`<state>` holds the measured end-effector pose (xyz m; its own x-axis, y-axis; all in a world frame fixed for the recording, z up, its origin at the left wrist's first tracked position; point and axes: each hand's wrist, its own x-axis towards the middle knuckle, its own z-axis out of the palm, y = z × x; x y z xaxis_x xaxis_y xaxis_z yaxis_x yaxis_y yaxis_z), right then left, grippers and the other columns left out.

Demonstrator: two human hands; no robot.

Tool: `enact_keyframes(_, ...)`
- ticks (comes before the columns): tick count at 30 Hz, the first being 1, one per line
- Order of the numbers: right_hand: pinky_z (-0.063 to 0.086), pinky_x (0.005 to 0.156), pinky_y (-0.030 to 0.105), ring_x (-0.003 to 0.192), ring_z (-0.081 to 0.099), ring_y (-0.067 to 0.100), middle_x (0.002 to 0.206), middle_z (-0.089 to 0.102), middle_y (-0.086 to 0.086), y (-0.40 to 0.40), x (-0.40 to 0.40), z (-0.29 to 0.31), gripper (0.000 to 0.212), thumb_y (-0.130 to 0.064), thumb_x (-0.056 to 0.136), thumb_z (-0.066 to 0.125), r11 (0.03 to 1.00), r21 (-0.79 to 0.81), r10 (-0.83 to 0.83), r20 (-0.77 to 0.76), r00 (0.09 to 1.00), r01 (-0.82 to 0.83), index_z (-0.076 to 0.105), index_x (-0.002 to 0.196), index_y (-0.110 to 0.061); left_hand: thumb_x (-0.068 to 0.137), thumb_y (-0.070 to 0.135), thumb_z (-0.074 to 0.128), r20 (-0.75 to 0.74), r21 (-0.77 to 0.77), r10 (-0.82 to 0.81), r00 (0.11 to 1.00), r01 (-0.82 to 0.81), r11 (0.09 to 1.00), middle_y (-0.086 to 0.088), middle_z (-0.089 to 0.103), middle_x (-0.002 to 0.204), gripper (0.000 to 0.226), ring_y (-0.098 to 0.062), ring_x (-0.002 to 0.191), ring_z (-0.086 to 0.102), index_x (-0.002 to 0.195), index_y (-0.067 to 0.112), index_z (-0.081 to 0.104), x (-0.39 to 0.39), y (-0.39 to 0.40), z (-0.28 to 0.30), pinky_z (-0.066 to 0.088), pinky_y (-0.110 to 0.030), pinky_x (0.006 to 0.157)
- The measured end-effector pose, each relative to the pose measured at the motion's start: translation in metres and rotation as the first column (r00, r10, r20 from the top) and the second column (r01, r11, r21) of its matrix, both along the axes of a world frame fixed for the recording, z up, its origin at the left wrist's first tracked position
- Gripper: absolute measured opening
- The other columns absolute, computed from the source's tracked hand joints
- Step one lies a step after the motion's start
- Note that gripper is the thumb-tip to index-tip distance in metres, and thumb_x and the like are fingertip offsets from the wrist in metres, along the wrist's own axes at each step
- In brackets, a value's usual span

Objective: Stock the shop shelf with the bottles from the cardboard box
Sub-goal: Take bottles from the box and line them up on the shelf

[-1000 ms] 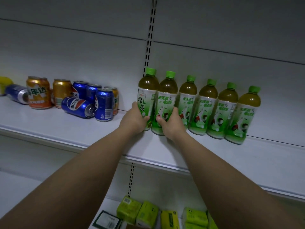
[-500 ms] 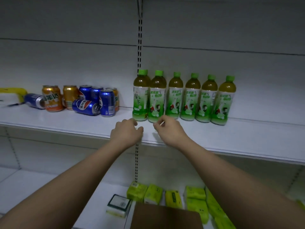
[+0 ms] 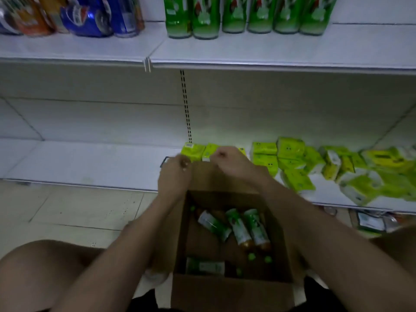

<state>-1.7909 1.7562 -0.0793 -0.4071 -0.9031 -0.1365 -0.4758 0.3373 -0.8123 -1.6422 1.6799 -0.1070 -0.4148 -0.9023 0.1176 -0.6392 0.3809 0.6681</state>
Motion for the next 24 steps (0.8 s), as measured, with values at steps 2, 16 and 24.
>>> enact_keyframes(2,0.034,0.054,0.026,0.058,0.048,0.018,0.072,0.054,0.014,0.013,0.005,-0.05,0.023,-0.016,0.097,0.051,0.993,0.116,-0.026,0.078,0.997,0.017,0.056,0.077,-0.007,0.089,0.021,0.053,0.112,0.144,-0.038,0.993,0.022,0.989,-0.012,0.069,0.098,0.018,-0.03,0.092,0.065,0.096,0.012,0.067,0.0,0.021,-0.048,0.049,-0.034,0.077)
enact_keyframes(16,0.051,0.088,0.044,0.1,0.062,0.036,0.106,0.066,0.02,0.13,-0.028,-0.267,0.03,-0.023,0.101,0.047,0.786,0.609,-0.309,0.237,0.921,0.107,0.067,0.109,-0.001,0.094,0.02,0.052,0.518,0.624,-0.545,0.659,0.144,0.768,-0.01,0.046,0.141,0.05,-0.028,0.128,0.044,0.142,0.016,0.039,0.025,0.072,-0.232,0.04,-0.041,0.106)
enact_keyframes(24,0.051,0.087,0.044,0.111,0.056,0.038,0.122,0.057,0.018,0.103,-0.029,-0.322,0.042,-0.025,0.095,0.056,0.809,0.575,-0.229,0.114,0.967,0.124,0.047,0.13,-0.004,0.094,0.02,0.056,0.509,0.711,-0.654,0.56,0.154,0.686,-0.009,0.035,0.151,0.06,-0.027,0.137,0.037,0.148,0.02,0.03,0.008,0.071,-0.282,0.037,-0.04,0.108)
